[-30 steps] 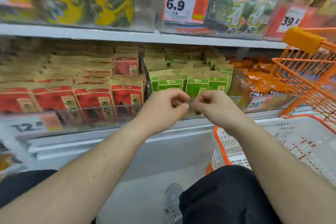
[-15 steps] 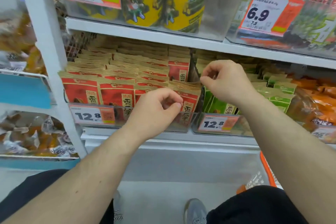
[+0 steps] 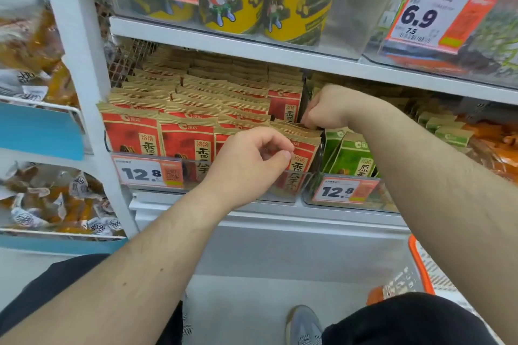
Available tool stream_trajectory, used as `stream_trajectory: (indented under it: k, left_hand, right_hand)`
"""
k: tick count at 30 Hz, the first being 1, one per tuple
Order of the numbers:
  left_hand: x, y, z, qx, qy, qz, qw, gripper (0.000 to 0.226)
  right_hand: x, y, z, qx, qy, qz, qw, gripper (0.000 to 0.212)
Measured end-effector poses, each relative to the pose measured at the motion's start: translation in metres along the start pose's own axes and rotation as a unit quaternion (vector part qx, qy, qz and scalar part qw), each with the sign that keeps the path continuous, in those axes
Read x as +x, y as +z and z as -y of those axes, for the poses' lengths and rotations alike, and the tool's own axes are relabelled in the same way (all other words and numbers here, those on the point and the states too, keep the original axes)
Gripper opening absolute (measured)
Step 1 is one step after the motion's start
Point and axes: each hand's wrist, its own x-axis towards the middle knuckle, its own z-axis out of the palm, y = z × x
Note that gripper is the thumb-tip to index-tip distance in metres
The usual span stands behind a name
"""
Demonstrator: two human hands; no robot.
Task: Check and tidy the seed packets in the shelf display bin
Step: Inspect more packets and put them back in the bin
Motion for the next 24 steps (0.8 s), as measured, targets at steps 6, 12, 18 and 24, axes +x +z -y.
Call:
stream_trajectory:
  k: [6,12,18,24]
  left_hand:
    - [0.000,-0.001,0.002,0.000,-0.004,0.000,1.000,0.017]
    - [0.003,-0.001,0.005,-0.028,0.001,-0.036,0.999,0.019]
    - [0.001,0.005,-0.004,-0.054,0.054,-0.136,0.988,0.031]
    - [-0.002,0.009,-0.020,-0.115,0.126,-0.164,0.972,0.029]
  right_hand:
    - [0.001,0.011,-0.003,0.015,0.012,-0.084,0.996,0.017]
    - [-0.030,0.024,-0.020,0.086,-0.064,-0.214,0.971,0.015]
    - [-0.073,0.031,-0.028,0.134,-0.250,-0.405,0.869,0.015]
    - [-0.116,0.004,-0.010,0.103,-0.370,-0.493,0.781,0.012]
